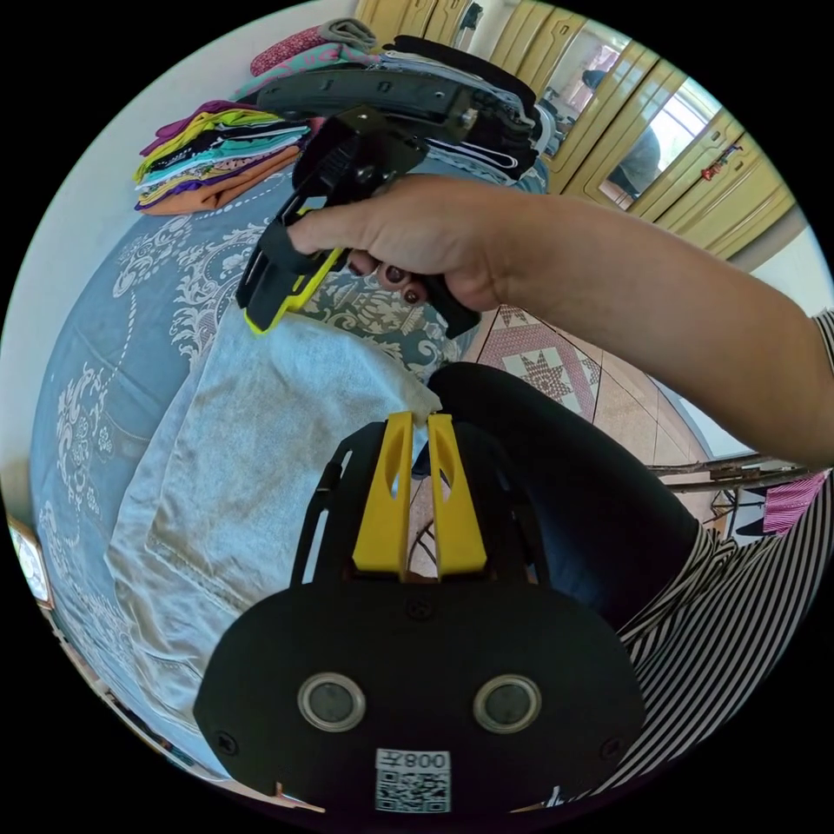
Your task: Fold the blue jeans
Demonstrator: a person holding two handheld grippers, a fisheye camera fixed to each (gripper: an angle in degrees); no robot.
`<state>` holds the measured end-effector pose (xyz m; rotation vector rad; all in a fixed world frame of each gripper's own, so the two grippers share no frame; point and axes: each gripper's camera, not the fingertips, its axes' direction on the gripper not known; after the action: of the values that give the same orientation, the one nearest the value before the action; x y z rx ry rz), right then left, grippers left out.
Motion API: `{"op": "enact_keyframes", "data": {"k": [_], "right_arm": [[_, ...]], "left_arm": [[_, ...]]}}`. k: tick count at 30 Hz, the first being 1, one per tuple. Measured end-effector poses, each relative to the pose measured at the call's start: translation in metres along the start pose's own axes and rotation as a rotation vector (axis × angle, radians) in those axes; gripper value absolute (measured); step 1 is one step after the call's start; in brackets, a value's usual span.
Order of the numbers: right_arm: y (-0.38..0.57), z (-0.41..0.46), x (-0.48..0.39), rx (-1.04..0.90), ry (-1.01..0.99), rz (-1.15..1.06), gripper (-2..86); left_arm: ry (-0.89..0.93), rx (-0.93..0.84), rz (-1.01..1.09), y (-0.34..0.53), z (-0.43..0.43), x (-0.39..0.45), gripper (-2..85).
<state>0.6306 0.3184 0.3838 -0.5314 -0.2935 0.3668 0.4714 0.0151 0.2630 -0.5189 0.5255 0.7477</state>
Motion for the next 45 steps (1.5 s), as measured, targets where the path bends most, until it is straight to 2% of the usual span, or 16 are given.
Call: {"op": "enact_keyframes", "data": {"k": [15,27,36,45], "right_arm": [[-0.045,0.034,-0.045,-0.014,0.043,-0.022,6.1],[-0.072,0.043,-0.096,0.017,-0.007,-0.025,2.6],[-0.090,0.038,-0.142,0.050,-0.127,0.005,2.3],[-0.108,0.029,-0.230,0.121,-0.277,-0.015,2.3]], "left_arm": [[0.002,-0.009,0.024,0.040,-0.027,-0.015,3.0],[0.022,0.026,0.001,0.112,-0.071,-0.047,3.0],[0.048,0.112,-0.047,0.202,-0.130,-0.085,2.5],[0.138,0.282,-0.199,0.343,-0.216,-0.152,2.0]]}}
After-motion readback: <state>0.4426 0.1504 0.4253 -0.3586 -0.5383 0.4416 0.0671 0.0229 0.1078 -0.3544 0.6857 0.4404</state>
